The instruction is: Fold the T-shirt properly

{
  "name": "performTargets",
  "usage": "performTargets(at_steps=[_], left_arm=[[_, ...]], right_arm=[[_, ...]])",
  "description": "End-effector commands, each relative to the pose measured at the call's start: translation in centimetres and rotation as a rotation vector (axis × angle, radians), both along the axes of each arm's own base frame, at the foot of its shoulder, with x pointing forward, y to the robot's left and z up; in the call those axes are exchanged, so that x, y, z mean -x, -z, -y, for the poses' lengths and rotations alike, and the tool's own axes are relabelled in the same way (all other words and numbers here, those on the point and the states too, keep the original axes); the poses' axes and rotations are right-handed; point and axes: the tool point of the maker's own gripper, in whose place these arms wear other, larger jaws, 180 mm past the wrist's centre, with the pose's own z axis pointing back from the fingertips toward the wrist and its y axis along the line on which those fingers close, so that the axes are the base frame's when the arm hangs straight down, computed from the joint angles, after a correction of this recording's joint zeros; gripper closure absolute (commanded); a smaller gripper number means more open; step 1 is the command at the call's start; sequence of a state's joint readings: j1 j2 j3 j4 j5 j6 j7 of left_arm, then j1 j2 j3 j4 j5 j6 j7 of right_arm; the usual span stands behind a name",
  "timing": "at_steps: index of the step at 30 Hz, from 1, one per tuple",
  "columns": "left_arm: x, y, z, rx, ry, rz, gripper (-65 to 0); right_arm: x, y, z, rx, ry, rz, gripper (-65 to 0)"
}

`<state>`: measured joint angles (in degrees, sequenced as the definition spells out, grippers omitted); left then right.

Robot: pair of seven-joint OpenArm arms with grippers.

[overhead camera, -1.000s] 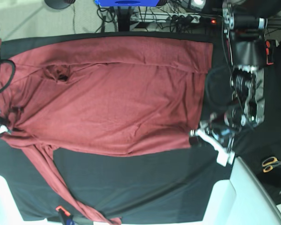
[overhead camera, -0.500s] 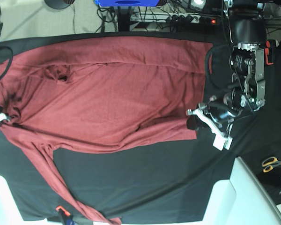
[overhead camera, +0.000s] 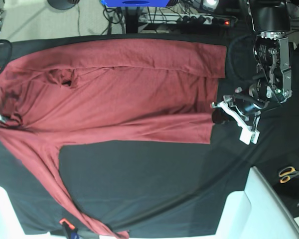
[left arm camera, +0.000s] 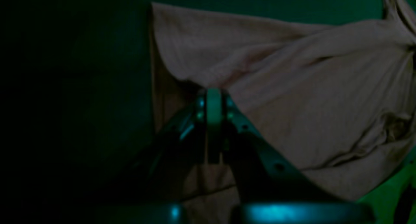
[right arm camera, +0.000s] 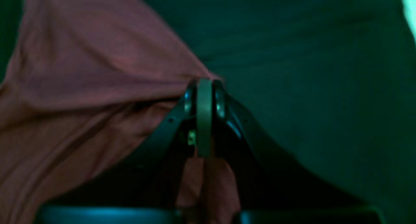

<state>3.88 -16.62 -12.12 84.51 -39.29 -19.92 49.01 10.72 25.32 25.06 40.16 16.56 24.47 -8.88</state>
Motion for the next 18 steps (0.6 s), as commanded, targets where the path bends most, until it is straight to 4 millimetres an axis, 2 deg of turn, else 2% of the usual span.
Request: performTargets(at_steps=[1, 10, 18], left_arm=[[-0.5, -1.1, -0.4, -0.002, 0.003, 0.038, 0.0], [0.5, -1.8, 0.4, -0.011, 0.031, 0.057, 0.0], [2.0, -0.7, 0.0, -0.015, 0.022, 0.019, 0.0]], right_arm=[[-1.2, -2.2, 1.5, 0.030, 0.009, 0.054, -0.2], [-0.3, -1.4, 1.4, 0.023, 0.004, 0.010, -0.2], [0.7, -0.6, 1.4, 0.021, 0.006, -0.011, -0.2]])
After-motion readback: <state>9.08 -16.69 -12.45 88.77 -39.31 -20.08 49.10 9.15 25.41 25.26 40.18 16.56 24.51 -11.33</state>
